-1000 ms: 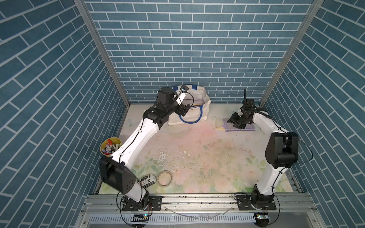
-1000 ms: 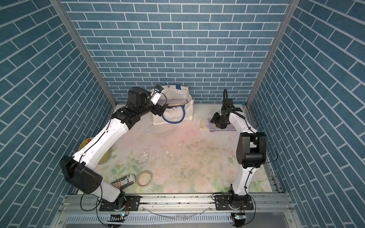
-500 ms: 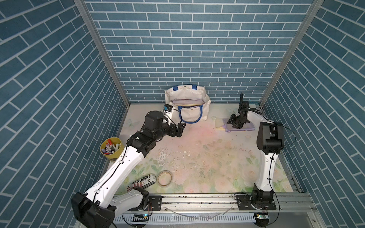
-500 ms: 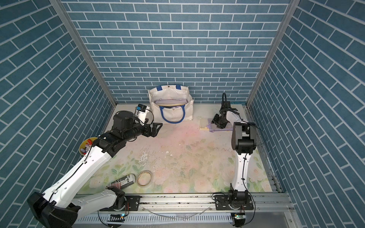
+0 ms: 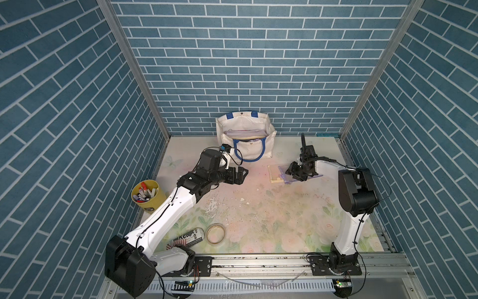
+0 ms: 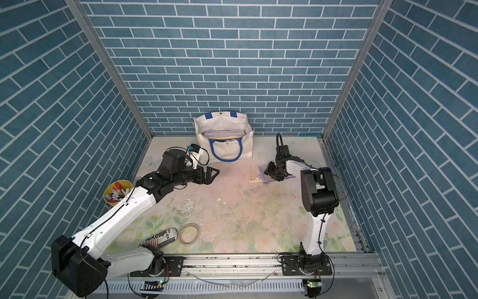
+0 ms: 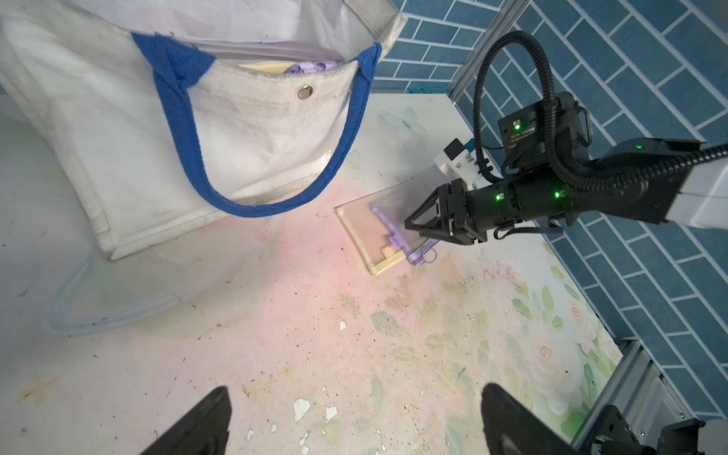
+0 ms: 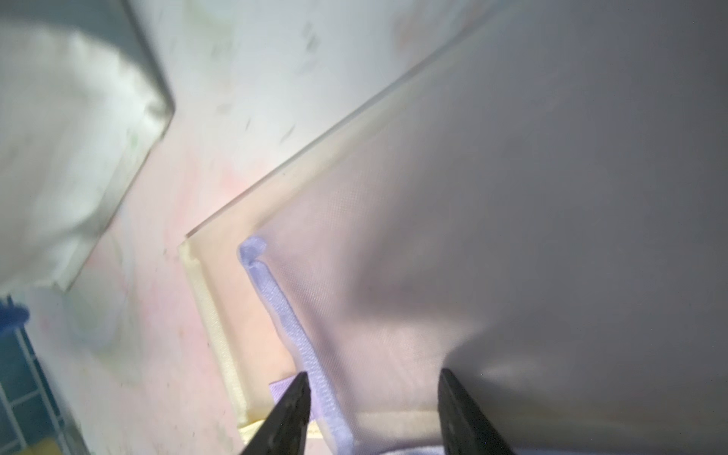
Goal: Put the pencil pouch into the canvas bag
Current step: Move the pencil pouches to the center of the board, then pick up the pencil pouch.
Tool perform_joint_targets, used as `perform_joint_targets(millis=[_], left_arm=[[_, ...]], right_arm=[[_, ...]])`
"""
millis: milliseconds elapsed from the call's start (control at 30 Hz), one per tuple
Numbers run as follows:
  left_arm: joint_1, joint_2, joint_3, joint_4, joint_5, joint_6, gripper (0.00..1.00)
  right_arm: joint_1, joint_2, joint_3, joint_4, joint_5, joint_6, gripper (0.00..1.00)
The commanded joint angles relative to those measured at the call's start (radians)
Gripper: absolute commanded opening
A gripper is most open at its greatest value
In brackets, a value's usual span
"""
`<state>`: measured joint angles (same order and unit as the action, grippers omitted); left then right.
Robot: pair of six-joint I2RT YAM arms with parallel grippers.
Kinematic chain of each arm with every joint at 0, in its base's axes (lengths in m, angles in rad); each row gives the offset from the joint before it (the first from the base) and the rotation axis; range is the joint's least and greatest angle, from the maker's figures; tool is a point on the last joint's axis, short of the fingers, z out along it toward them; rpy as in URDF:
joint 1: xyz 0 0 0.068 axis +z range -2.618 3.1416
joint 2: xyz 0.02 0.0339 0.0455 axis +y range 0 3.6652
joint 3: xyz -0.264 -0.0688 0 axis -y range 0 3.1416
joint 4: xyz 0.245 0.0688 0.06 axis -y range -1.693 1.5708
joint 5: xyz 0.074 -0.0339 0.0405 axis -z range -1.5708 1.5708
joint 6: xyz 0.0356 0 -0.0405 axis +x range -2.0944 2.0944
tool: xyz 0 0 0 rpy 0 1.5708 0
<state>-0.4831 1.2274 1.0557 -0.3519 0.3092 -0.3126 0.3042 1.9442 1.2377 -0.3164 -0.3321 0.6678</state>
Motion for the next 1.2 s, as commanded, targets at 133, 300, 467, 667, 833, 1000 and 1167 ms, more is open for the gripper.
perform_joint_targets(millis=[133,300,467,667,833,1000,1167], left_arm=[[-0.007,0.061,-0.019,0.031,0.079,-0.036,0.99],[-0.007,0.120,-0.033,0.034,0.139,-0.068,0.99],[-0.009,0.245,0.006,0.039,0.211,-0.086,0.99],[-0.081,0.435,0.124,0.025,0.203,-0.062,0.94],[-0.100,0.583,0.202,0.097,0.188,-0.127,0.90],[-0.100,0.693,0.230,0.139,0.184,-0.151,0.84],[-0.120,0.718,0.164,0.208,0.227,-0.195,0.79]], right_arm=[[0.213,-0.053,-0.086,-0.109,-0.110,0.030,0.51],[0.235,-0.175,-0.105,-0.226,-0.137,-0.039,0.50],[0.201,-0.306,-0.127,-0.301,-0.129,-0.045,0.51],[0.060,-0.403,-0.232,-0.332,-0.110,0.075,0.52],[-0.034,-0.430,-0.376,-0.119,-0.190,0.204,0.51],[-0.058,-0.382,-0.434,0.063,-0.194,0.281,0.51],[-0.068,-0.324,-0.455,0.171,-0.178,0.312,0.50]])
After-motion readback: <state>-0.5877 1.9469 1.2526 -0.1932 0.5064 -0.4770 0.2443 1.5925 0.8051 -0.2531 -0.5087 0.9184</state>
